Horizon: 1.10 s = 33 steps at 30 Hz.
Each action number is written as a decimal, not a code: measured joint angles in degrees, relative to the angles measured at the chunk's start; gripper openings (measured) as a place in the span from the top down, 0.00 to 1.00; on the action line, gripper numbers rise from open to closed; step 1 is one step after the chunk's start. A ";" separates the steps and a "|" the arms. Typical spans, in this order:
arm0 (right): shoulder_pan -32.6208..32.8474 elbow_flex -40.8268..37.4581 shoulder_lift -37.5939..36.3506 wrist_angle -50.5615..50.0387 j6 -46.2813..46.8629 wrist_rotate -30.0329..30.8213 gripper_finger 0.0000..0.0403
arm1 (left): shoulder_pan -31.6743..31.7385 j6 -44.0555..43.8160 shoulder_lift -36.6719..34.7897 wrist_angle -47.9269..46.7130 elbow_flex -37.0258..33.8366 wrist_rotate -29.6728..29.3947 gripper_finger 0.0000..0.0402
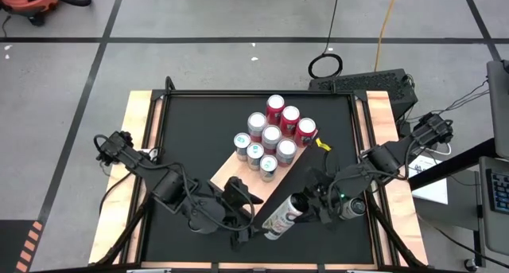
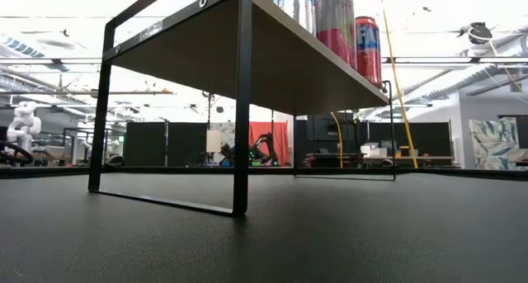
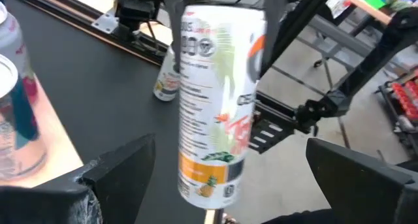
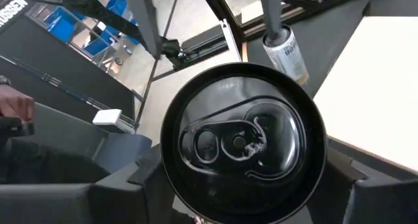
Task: Place canned beverage on shelf
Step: Put the top left white-yellow soda can on the shelf
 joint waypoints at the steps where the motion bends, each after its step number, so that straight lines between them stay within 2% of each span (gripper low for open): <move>1: 0.00 0.29 0.00 -0.02 -0.38 0.04 0.42 | 0.14 0.24 0.01 -0.08 0.00 0.00 0.01; 21: 0.00 1.72 0.00 3.38 -1.17 0.05 0.42 | 3.91 1.82 2.96 9.18 0.02 9.00 0.01; 33: -0.07 1.74 0.00 8.22 -3.40 0.07 0.42 | 5.40 2.26 3.31 9.96 0.02 11.96 0.01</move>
